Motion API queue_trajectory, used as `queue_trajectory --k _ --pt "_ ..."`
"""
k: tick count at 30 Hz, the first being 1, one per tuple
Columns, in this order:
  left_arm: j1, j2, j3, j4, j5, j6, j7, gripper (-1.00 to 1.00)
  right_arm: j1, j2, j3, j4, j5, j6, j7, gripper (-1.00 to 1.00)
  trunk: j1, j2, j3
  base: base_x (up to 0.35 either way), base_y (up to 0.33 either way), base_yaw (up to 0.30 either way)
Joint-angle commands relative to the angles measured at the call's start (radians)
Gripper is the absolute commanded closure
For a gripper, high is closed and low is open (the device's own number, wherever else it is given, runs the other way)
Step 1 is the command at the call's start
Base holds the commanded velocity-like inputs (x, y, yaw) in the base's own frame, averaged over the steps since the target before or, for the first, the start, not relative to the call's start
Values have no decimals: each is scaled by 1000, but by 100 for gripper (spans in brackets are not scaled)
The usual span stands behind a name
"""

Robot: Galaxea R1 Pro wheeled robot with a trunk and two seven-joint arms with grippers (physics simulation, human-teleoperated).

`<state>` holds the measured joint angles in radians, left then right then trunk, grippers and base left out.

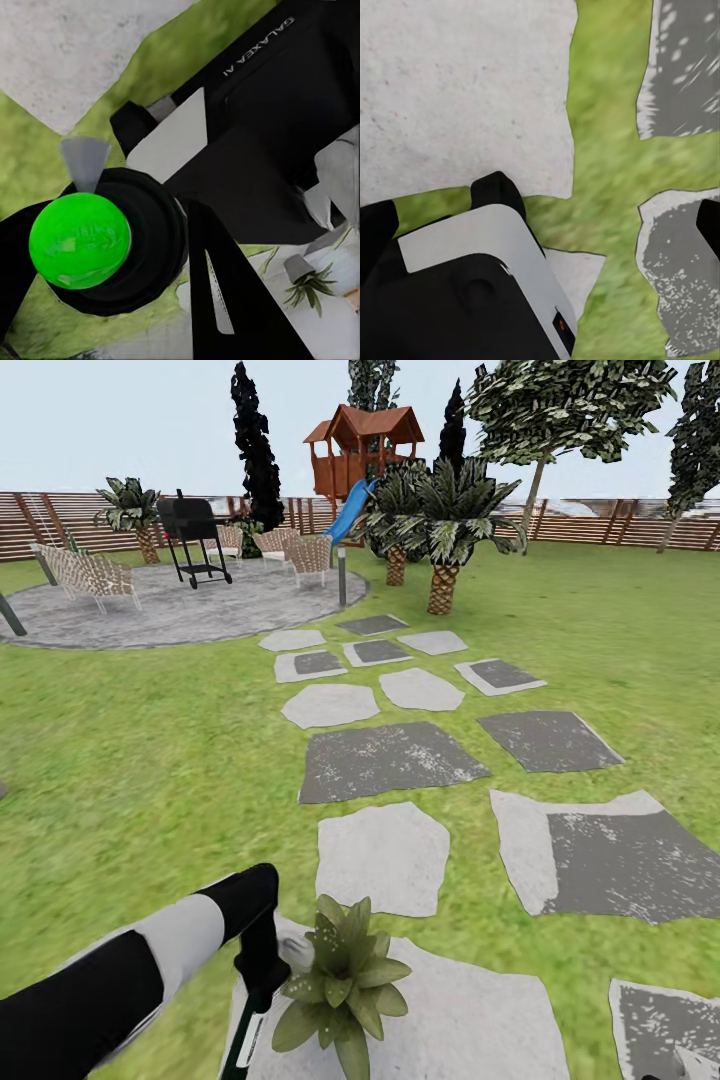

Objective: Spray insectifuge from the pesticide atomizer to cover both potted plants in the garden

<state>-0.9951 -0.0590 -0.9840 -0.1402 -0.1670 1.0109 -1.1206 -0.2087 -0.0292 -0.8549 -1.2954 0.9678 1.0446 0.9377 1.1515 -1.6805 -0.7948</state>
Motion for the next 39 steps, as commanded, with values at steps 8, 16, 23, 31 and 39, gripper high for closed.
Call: queue_trajectory --k 8,16,23,31,39 --pt "-25 -4 17 -2 -11 6 -8 100 0 0 -1 -1 9 3 10 -100 0 0 -1 0 0 0" --pt "-2 -7 45 -1 -11 6 -9 100 -1 0 -1 -1 9 3 10 -100 0 0 -1 0 0 0" --pt "59 -5 100 -1 -9 5 108 100 -1 0 -1 -1 9 3 10 -100 0 0 -1 0 0 0" --pt "64 -6 309 -2 -10 5 294 100 -1 0 -1 -1 9 3 10 -100 0 0 -1 0 0 0" --pt "48 -32 315 -64 -10 6 300 100 -1 0 -1 -1 9 3 10 -100 0 0 -1 0 0 0"
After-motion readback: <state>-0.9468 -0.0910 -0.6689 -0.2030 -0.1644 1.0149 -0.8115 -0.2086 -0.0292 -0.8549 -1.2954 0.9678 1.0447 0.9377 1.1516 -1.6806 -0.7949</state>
